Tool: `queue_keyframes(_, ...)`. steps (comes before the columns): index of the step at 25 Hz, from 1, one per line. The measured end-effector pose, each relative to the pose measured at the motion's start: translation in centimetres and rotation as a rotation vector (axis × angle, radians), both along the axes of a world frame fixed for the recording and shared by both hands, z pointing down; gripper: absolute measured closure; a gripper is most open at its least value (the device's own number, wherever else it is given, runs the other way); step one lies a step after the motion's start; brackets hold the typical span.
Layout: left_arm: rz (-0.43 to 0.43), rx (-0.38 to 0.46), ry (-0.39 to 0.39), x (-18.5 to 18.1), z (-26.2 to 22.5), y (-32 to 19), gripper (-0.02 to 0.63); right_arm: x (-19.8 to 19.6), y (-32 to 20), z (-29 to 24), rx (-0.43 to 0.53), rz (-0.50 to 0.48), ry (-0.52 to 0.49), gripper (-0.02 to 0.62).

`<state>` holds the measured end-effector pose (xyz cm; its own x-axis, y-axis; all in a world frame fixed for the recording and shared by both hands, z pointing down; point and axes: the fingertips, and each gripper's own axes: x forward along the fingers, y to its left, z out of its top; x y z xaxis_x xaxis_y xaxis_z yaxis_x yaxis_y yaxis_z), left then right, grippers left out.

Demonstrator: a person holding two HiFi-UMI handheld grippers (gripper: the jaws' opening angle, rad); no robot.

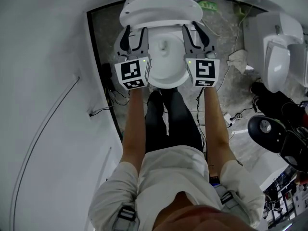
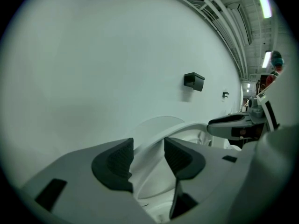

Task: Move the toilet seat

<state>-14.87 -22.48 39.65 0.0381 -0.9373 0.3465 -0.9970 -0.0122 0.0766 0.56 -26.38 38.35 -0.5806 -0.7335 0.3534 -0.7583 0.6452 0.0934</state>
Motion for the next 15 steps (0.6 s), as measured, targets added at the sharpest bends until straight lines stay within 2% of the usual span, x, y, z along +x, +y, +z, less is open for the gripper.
queue_keyframes(15, -0.023, 0.013, -0.009, -1.3, -0.2, -3.5, 0.396, -0.9, -3.5, -0.1, 0.020, 0.008, 0.014, 0.479)
